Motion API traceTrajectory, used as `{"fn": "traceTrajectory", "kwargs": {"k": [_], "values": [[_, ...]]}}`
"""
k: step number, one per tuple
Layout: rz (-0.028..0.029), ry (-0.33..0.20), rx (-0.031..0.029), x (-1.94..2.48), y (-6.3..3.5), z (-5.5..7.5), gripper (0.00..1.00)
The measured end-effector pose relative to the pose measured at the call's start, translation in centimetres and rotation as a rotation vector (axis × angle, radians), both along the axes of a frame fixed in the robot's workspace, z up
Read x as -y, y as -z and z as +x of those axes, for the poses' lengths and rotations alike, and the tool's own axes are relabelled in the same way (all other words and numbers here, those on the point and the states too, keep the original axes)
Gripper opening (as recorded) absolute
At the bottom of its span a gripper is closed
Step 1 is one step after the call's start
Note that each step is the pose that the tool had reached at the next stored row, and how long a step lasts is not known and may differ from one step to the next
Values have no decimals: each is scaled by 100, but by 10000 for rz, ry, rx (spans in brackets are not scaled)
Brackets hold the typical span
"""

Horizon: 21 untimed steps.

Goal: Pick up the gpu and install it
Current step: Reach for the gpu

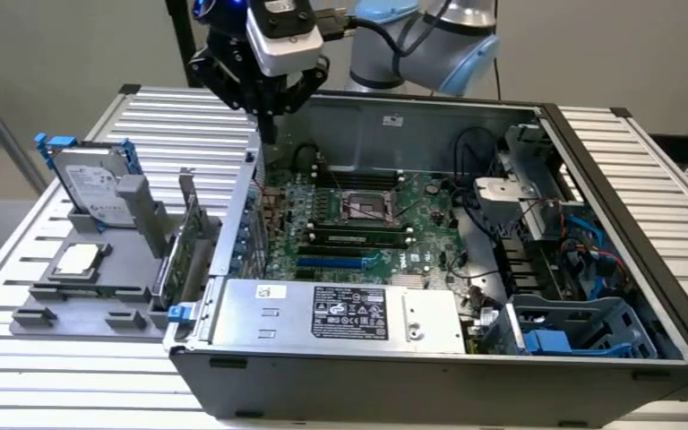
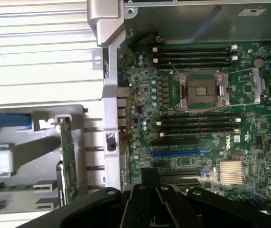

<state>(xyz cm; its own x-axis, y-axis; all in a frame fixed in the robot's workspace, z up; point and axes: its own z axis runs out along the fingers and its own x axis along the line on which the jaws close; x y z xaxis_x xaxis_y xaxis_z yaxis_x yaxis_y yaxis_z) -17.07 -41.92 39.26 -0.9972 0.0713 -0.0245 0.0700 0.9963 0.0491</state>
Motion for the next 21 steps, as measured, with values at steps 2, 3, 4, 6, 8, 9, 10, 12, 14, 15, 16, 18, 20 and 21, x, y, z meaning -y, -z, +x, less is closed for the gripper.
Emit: {"fn": "traceTrajectory", "kwargs": {"k": [2,3,4,6,8,9,10,12,14,15,16,18,20,21], "values": [[-1,-2,26,28,0,-89,0],[-1,-1,39,41,0,-136,0],[-1,0,53,55,0,-181,0],[-2,-1,81,82,0,-273,0],[-5,-1,105,109,0,-362,0],[-6,-1,115,123,0,-408,0],[-7,0,123,136,0,-454,0],[-9,-2,133,164,0,-547,0],[-9,-1,136,186,2,-634,0],[-10,-1,135,196,5,-681,0],[-10,-1,135,205,10,-729,0],[-10,-2,135,219,25,-818,0],[-10,-1,136,230,49,-910,0],[-10,-1,135,233,64,-955,0]]}}
